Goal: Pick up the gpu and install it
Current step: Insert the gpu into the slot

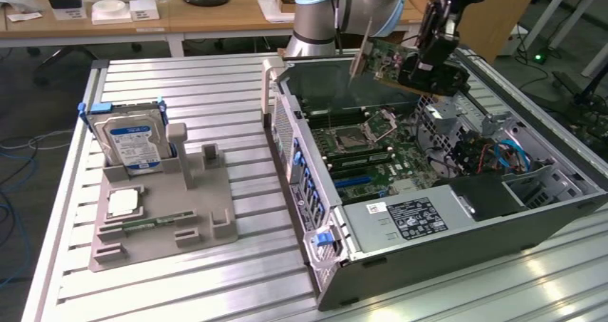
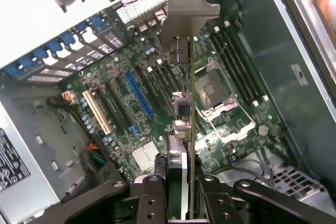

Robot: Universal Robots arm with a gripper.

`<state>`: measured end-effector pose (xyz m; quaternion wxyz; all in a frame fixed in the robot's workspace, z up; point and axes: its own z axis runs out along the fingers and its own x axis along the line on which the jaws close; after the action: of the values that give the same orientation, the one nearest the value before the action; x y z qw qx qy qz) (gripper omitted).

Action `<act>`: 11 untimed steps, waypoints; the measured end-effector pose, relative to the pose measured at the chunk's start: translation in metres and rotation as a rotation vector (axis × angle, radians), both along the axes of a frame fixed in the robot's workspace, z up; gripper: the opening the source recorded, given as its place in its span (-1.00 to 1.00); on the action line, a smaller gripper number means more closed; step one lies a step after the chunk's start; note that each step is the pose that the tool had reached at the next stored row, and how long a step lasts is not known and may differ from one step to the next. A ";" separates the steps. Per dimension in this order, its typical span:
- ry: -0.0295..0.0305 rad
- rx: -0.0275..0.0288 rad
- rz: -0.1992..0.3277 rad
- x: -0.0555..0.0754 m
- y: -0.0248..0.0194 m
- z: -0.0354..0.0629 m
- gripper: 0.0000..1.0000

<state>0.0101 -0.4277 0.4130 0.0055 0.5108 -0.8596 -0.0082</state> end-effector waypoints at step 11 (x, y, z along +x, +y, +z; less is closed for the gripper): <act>-0.0056 -0.0003 0.192 0.000 0.0000 -0.0010 -0.44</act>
<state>0.0101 -0.4277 0.4121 0.0039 0.5908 -0.8068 -0.0061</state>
